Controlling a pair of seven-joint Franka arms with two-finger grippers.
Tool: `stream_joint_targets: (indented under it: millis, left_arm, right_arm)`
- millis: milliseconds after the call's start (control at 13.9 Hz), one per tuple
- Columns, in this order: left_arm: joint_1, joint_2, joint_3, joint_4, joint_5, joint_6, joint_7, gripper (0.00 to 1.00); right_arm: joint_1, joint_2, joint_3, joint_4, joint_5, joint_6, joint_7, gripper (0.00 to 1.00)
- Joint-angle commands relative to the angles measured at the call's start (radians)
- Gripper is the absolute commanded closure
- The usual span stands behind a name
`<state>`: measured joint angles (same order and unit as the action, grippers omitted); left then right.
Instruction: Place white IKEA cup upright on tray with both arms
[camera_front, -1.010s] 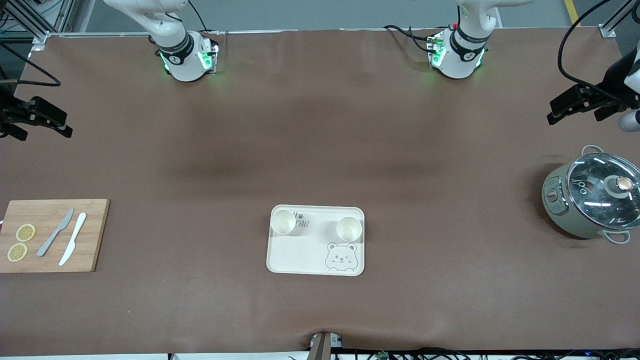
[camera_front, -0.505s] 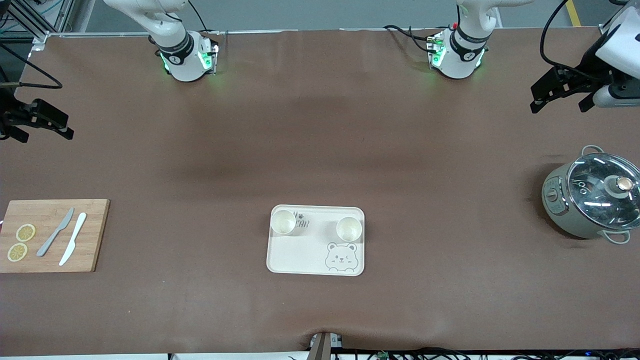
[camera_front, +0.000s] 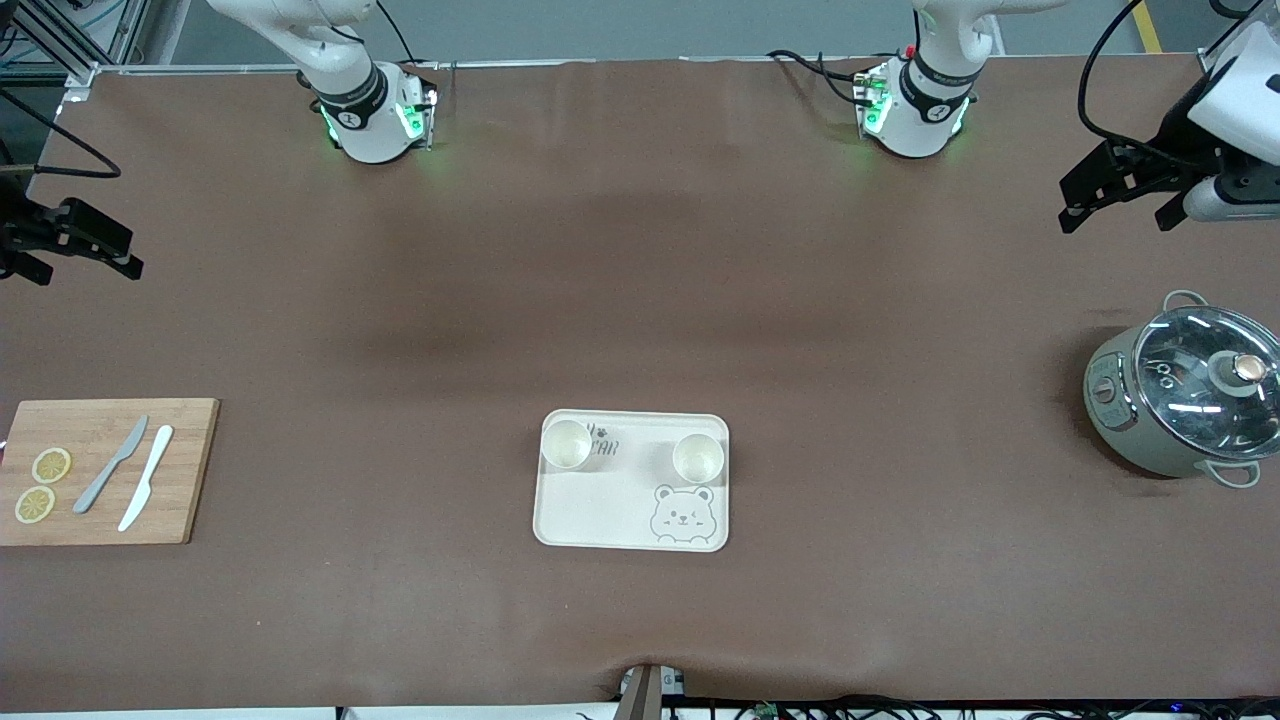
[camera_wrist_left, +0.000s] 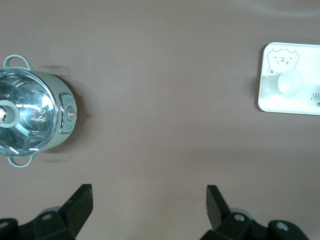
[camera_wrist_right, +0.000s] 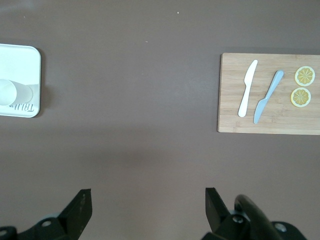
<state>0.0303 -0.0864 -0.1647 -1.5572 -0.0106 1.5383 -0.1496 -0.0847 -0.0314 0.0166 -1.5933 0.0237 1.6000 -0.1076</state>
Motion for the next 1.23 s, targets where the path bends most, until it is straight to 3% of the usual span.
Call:
stream_joint_targets:
  millis: [0,1155]
  left_arm:
    - [0.011,0.005,-0.003,0.02,0.015,-0.012,0.012,0.0]
    - [0.016,0.02,0.005,0.057,0.009,-0.013,0.019,0.0]
  right_arm:
    - [-0.006,0.004,0.002,0.01,-0.013,-0.008,-0.007,0.0]
    - [-0.004,0.005,0.0,0.01,-0.014,-0.005,-0.006,0.0]
